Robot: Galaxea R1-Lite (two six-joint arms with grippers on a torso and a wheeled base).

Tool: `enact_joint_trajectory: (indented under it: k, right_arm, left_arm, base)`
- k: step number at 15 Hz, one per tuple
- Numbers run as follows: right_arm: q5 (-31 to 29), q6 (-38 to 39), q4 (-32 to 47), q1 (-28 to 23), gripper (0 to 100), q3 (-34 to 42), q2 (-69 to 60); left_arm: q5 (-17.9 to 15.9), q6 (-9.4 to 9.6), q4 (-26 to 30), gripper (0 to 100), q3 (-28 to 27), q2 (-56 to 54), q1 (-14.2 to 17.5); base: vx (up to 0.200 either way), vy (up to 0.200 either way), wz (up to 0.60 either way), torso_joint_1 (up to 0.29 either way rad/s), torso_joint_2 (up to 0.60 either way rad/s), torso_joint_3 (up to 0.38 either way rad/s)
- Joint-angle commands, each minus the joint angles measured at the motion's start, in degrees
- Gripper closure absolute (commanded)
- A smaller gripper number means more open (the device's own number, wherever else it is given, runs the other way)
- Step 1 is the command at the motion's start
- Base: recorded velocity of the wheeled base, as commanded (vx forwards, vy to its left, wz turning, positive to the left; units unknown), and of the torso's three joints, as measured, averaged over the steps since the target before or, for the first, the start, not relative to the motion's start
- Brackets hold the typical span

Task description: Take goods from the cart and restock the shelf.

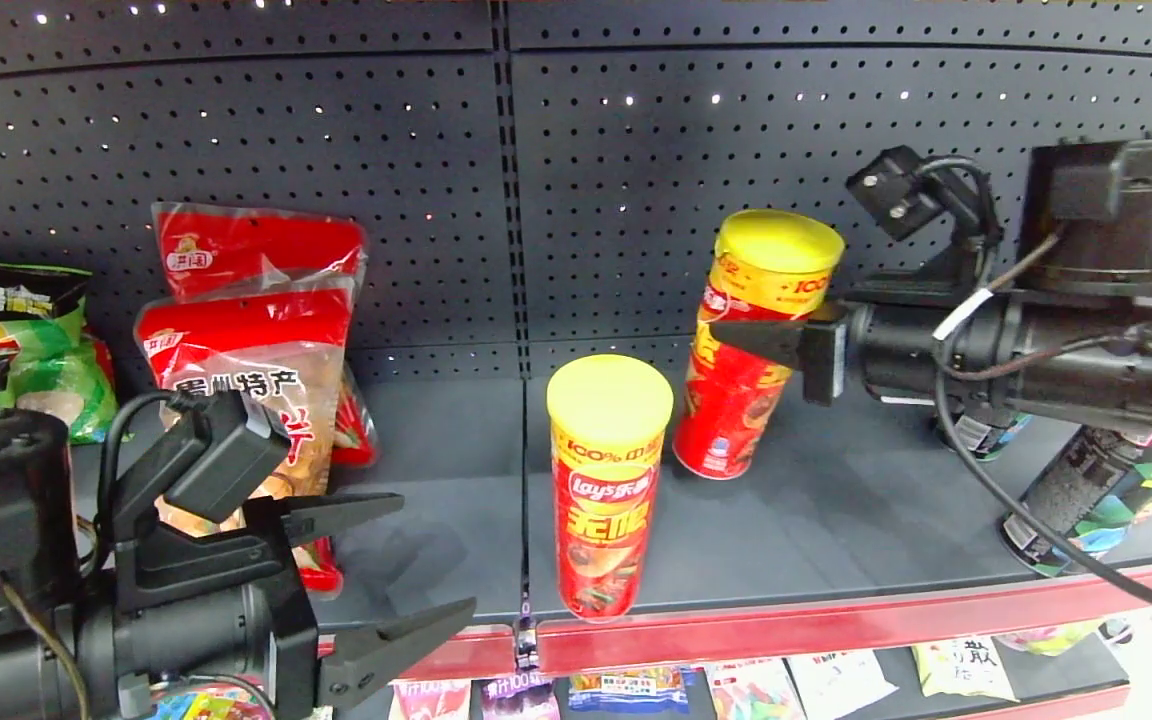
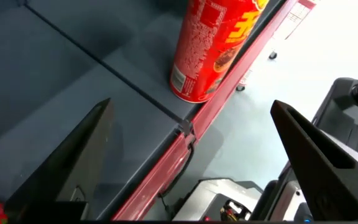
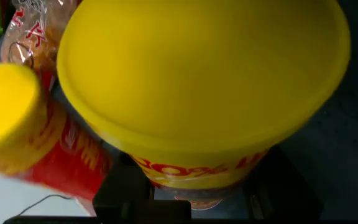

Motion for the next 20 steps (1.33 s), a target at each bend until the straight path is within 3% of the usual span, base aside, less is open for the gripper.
enact_joint_trajectory:
  k: [1,20]
  right_arm:
    - [1.0,-0.4,-3.1,1.3,100,-4.2,8.9]
    - [1.4,-0.4,-4.0,3.1,100,-13.6,19.3]
  left_arm:
    - [0.0,0.01,0.0,0,0.1,-0.4,0.4]
    - [0.0,-0.08,0.1,0,2.4,-1.7,1.4]
  base:
    - [0.000,0.000,0.00,0.000,0.00,0.000]
    - [0.000,0.000,0.00,0.000,0.00,0.000]
